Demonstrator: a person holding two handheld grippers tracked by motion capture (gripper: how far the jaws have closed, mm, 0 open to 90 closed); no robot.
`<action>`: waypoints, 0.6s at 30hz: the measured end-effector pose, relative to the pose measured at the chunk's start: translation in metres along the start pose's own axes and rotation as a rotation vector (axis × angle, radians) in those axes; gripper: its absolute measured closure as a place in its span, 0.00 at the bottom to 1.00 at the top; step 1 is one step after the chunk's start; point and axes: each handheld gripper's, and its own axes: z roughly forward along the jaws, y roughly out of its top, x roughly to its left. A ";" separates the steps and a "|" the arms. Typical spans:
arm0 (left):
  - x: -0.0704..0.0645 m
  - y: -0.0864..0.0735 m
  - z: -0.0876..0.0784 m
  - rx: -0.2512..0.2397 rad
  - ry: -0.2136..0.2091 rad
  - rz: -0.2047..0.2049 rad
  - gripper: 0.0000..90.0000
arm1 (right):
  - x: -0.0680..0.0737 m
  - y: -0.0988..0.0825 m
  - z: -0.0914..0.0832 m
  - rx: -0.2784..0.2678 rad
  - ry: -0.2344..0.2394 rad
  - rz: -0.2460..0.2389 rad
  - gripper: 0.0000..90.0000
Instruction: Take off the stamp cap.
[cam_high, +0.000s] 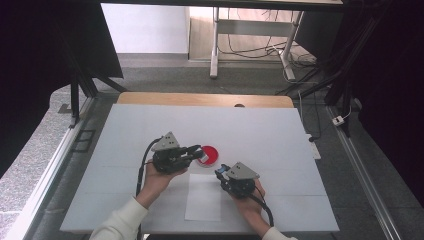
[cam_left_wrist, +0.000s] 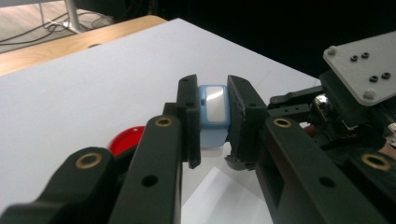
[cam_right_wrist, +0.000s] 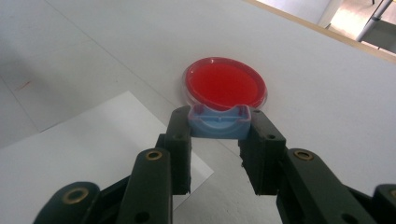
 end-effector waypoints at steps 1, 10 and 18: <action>-0.001 0.000 0.001 0.003 -0.005 0.002 0.84 | 0.000 0.000 0.000 0.003 0.003 -0.003 0.72; -0.002 -0.002 0.005 0.013 -0.024 -0.006 0.84 | 0.000 0.000 -0.001 -0.004 0.016 -0.002 0.72; -0.003 -0.003 0.006 0.021 -0.037 -0.001 0.84 | -0.009 -0.001 -0.006 -0.008 0.002 0.011 0.72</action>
